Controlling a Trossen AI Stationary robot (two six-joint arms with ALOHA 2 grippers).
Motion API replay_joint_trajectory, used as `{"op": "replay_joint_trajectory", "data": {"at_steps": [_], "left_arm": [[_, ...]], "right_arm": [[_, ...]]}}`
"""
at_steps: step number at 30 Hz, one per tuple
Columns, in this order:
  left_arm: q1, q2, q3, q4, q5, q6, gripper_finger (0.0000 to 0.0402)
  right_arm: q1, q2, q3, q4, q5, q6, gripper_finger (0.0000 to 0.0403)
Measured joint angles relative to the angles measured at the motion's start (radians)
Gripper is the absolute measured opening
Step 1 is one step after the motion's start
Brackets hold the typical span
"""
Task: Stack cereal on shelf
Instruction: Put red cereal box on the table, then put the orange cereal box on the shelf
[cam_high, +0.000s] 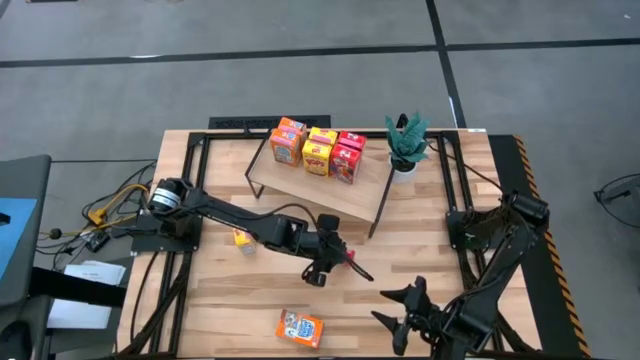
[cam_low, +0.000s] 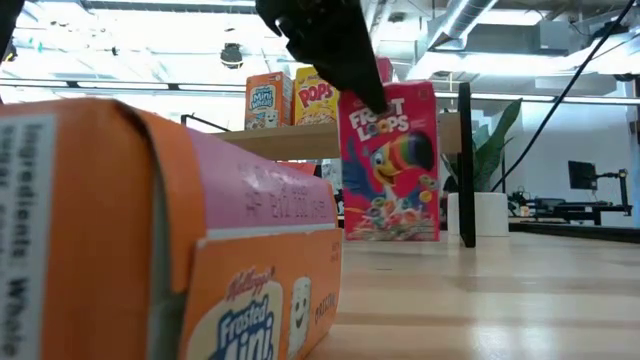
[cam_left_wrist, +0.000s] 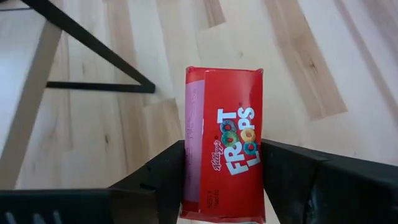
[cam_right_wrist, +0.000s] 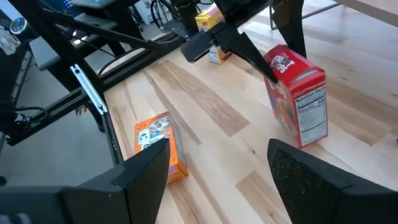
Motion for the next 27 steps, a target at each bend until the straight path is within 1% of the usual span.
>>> {"op": "replay_joint_trajectory", "data": {"at_steps": [4, 6, 10, 13, 15, 18, 21, 22, 24, 25, 27], "left_arm": [[0.001, -0.001, 0.0, 0.012, 0.05, 0.004, 0.02], [0.0, -0.002, 0.0, 0.013, 0.072, 0.001, 0.0223], [0.0, -0.002, 0.01, -0.009, 0.064, -0.045, 0.0275], [0.004, -0.002, 0.089, -0.131, 0.073, -0.09, 0.0306], [0.005, -0.003, 0.158, -0.263, 0.081, -0.091, 0.032], [-0.005, -0.003, 0.268, -0.468, 0.102, -0.113, 0.0331], [-0.041, -0.014, 0.354, -0.699, 0.158, -0.2, 0.0333], [-0.063, -0.024, 0.364, -0.757, 0.176, -0.228, 0.0333], [-0.123, -0.054, 0.359, -0.817, 0.185, -0.282, 0.0334], [-0.156, -0.073, 0.347, -0.823, 0.182, -0.308, 0.0334], [-0.231, -0.126, 0.294, -0.774, 0.123, -0.366, 0.0334]], "right_arm": [[0.0, 0.0, 0.0, -0.014, -0.005, 0.0, 0.0295], [0.0, 0.0, 0.0, -0.018, -0.005, 0.0, 0.0295], [0.0, 0.0, 0.0, -0.026, -0.005, 0.0, 0.0294], [0.0, 0.0, 0.0, -0.031, -0.005, 0.0, 0.0294], [0.0, 0.0, 0.0, -0.035, -0.006, 0.0, 0.0294], [0.0, 0.0, 0.0, -0.044, -0.006, 0.0, 0.0294], [0.0, 0.0, 0.0, -0.042, -0.009, 0.0, 0.0294], [0.0, 0.0, 0.0, -0.038, -0.01, 0.0, 0.0294], [0.0, 0.0, 0.0, -0.03, -0.01, -0.003, 0.0295], [-0.001, 0.0, 0.0, -0.021, -0.011, -0.018, 0.0294], [-0.009, 0.01, 0.0, 0.025, -0.013, -0.089, 0.0295]]}}
